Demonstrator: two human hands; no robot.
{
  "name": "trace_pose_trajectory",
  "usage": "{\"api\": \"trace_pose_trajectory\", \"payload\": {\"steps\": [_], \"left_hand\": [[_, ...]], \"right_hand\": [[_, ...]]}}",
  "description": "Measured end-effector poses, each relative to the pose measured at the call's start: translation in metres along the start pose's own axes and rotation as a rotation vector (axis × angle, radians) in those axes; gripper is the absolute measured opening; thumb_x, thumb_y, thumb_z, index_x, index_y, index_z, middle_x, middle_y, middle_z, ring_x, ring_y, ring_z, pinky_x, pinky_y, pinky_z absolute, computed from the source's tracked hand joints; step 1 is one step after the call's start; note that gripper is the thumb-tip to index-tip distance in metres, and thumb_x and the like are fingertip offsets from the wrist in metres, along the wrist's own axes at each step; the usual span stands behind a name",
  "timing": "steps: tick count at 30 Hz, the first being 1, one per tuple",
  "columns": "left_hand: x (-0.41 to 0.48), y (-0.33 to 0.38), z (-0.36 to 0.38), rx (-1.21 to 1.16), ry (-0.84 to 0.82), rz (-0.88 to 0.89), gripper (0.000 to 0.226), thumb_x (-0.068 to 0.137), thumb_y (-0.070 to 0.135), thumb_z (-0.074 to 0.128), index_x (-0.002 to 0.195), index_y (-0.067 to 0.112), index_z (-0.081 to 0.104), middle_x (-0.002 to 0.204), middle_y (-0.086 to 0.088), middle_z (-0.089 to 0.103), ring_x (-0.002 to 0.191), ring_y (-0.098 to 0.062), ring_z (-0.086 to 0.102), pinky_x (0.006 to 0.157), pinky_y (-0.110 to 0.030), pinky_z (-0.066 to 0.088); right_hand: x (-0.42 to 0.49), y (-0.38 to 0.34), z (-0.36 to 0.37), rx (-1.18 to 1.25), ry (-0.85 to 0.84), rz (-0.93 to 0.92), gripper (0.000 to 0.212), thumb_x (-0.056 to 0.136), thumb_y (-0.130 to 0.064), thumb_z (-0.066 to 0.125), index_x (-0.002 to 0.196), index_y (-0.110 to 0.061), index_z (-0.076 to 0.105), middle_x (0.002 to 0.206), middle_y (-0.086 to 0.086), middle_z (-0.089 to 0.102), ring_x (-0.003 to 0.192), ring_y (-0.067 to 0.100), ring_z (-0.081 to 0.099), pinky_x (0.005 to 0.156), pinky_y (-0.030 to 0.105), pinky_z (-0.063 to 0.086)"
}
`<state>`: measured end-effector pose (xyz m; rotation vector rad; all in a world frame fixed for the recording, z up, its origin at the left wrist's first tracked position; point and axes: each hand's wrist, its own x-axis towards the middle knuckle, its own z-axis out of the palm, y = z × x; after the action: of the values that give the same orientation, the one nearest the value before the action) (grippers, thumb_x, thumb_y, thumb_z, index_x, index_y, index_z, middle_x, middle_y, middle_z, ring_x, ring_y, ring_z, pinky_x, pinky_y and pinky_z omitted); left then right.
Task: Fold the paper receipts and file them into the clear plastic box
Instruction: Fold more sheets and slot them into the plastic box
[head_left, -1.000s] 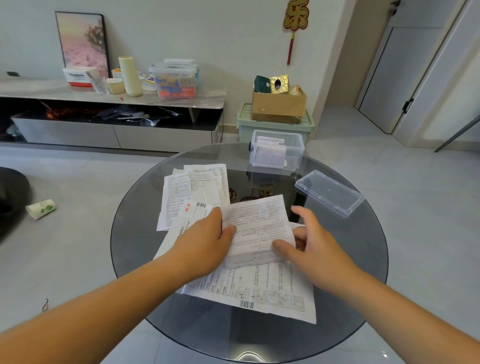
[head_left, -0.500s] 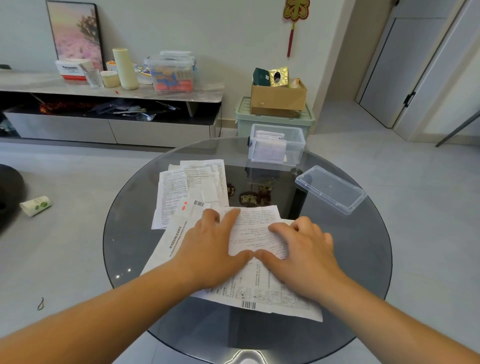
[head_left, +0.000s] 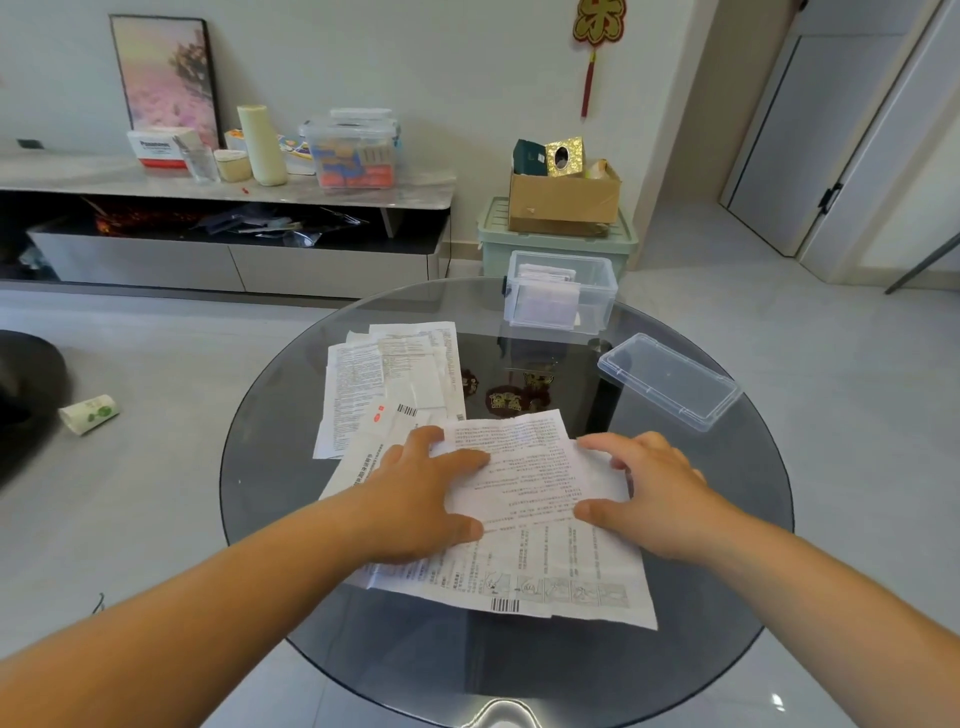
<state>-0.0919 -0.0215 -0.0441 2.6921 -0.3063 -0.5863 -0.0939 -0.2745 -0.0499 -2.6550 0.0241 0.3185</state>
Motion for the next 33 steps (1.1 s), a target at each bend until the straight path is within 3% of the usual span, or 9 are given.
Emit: {"api": "trace_pose_trajectory", "payload": {"steps": [6, 10, 13, 19, 25, 33], "left_hand": [[-0.006, 0.008, 0.003, 0.153, 0.129, 0.058, 0.069, 0.085, 0.065, 0.063, 0.147, 0.047, 0.038, 0.161, 0.01, -0.001, 0.149, -0.025, 0.006, 0.121, -0.049, 0.017], [-0.007, 0.011, 0.002, 0.194, 0.147, 0.189, 0.071, 0.084, 0.069, 0.06, 0.145, 0.035, 0.046, 0.15, 0.014, 0.026, 0.136, -0.01, 0.028, 0.117, -0.034, 0.027], [-0.006, 0.009, -0.004, 0.225, 0.157, 0.248, 0.07, 0.084, 0.07, 0.059, 0.143, 0.035, 0.047, 0.143, 0.017, 0.039, 0.127, -0.004, 0.037, 0.111, -0.027, 0.034], [-0.003, 0.007, -0.003, 0.29, 0.191, 0.295, 0.061, 0.087, 0.07, 0.054, 0.139, 0.039, 0.048, 0.141, 0.017, 0.042, 0.125, -0.005, 0.04, 0.109, -0.028, 0.039], [0.001, -0.001, -0.003, 0.199, 0.153, 0.319, 0.062, 0.079, 0.073, 0.062, 0.133, 0.045, 0.049, 0.138, 0.022, 0.037, 0.123, -0.002, 0.034, 0.11, -0.026, 0.033], [0.001, 0.0, -0.005, 0.25, 0.164, 0.336, 0.052, 0.086, 0.067, 0.059, 0.132, 0.044, 0.057, 0.138, 0.02, 0.041, 0.123, -0.002, 0.036, 0.11, -0.026, 0.034]], "right_hand": [[-0.006, -0.001, -0.003, -0.039, 0.035, -0.089, 0.054, 0.086, -0.051, 0.069, 0.134, -0.053, 0.043, 0.121, -0.015, 0.036, 0.124, 0.013, 0.035, 0.108, 0.039, 0.031], [-0.015, -0.007, -0.004, 0.009, 0.08, -0.285, 0.054, 0.086, -0.049, 0.071, 0.135, -0.047, 0.047, 0.133, -0.028, 0.033, 0.131, 0.002, 0.024, 0.113, 0.032, 0.026], [-0.015, -0.014, 0.002, 0.019, 0.013, -0.397, 0.058, 0.083, -0.055, 0.071, 0.135, -0.044, 0.049, 0.142, -0.032, 0.033, 0.136, -0.006, 0.022, 0.118, 0.028, 0.023], [-0.009, -0.016, 0.008, -0.068, 0.005, -0.433, 0.063, 0.08, -0.059, 0.072, 0.135, -0.042, 0.049, 0.14, -0.028, 0.043, 0.13, -0.005, 0.033, 0.114, 0.026, 0.029], [-0.011, -0.018, 0.006, -0.101, 0.0, -0.457, 0.059, 0.08, -0.062, 0.071, 0.132, -0.043, 0.052, 0.142, -0.03, 0.043, 0.131, -0.006, 0.032, 0.115, 0.026, 0.028], [-0.011, -0.015, 0.004, -0.316, -0.011, -0.573, 0.051, 0.09, -0.065, 0.051, 0.135, -0.041, 0.057, 0.152, -0.022, 0.04, 0.142, 0.002, 0.031, 0.121, 0.035, 0.023]]}}
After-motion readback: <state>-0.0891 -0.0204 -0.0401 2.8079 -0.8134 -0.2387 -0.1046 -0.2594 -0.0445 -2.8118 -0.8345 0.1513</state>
